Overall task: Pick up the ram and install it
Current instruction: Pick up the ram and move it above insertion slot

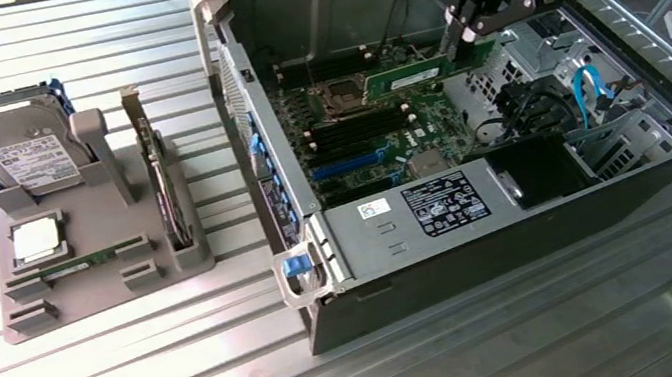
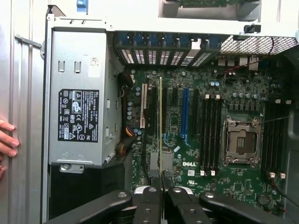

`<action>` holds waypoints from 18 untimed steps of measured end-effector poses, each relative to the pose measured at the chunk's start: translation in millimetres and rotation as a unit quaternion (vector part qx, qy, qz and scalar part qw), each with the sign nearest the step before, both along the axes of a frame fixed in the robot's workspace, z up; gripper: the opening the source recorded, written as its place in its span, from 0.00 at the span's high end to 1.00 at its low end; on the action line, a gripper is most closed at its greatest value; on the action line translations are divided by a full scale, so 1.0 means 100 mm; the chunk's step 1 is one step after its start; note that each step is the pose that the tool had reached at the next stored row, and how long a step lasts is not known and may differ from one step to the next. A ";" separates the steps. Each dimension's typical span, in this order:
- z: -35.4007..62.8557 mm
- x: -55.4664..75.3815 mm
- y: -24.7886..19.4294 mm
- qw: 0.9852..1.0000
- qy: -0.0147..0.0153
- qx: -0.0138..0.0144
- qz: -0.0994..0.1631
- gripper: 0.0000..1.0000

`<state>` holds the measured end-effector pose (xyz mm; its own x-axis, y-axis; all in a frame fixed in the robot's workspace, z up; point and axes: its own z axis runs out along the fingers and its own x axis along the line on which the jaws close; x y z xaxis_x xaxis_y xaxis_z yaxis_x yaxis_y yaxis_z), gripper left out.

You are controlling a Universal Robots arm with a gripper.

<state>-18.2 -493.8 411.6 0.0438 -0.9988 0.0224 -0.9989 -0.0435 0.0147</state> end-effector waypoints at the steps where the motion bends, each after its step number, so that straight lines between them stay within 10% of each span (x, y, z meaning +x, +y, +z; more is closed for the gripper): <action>1: -0.002 0.00 0.020 1.000 0.000 0.000 0.000 0.88; 18: -0.059 0.00 0.487 1.000 0.000 0.000 0.000 0.88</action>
<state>-18.1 -445.1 405.7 0.0438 -0.9988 0.0224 -0.9989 -0.0435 0.0147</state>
